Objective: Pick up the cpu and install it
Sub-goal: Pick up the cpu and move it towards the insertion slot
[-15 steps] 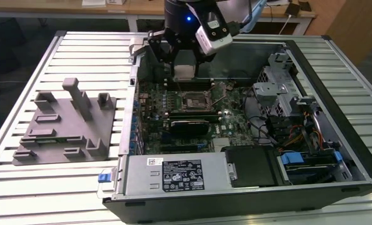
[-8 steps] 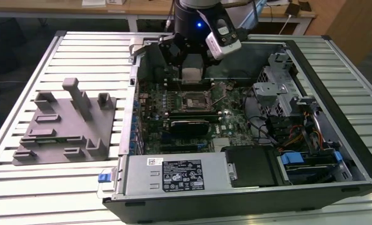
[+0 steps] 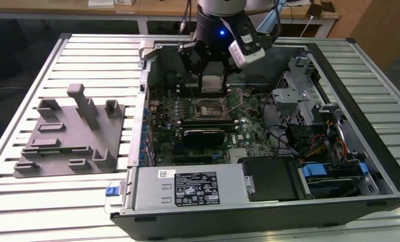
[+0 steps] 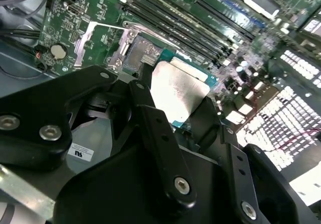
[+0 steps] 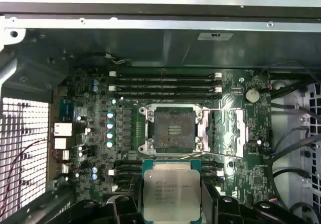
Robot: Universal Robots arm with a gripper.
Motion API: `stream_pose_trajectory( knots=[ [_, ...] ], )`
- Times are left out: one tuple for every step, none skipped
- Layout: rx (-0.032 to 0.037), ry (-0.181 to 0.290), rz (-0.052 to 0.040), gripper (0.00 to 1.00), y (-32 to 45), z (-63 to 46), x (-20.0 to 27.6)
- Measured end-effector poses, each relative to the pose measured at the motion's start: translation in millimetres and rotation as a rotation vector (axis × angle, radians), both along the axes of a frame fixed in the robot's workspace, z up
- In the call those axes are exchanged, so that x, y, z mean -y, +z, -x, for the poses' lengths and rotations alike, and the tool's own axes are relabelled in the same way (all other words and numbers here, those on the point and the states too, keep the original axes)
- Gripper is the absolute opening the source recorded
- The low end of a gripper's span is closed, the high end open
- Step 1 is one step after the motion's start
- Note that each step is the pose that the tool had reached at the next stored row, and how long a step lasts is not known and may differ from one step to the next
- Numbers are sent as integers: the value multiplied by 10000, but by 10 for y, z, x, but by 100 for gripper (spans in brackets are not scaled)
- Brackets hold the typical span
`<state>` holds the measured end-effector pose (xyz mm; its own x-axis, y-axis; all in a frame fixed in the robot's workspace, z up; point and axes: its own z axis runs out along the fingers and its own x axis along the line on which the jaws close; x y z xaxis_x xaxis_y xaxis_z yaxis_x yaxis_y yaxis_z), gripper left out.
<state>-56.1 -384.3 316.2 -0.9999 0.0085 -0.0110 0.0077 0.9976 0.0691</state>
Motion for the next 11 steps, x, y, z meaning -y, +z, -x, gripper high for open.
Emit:
stream_pose_trajectory(
  knots=[
    [0, 1, 0, 54, -18, -3, -15],
    [0, 1, 0, 54, -36, -4, -30],
    [-1, 1, 1, 54, -54, -4, -46],
    [-1, 2, 1, 54, -71, -5, -60],
    [0, 2, 1, 54, -90, -5, -73],
    [0, 2, 0, 54, -108, -6, -85],
    [0, 2, 0, 54, -128, -6, -97],
    [0, 3, 0, 54, -145, -6, -108],
    [-1, 3, 1, 54, -163, -6, -119],
    [0, 4, 0, 54, -181, -6, -130],
    [1, 4, -2, 54, -200, -7, -139]
  ],
)
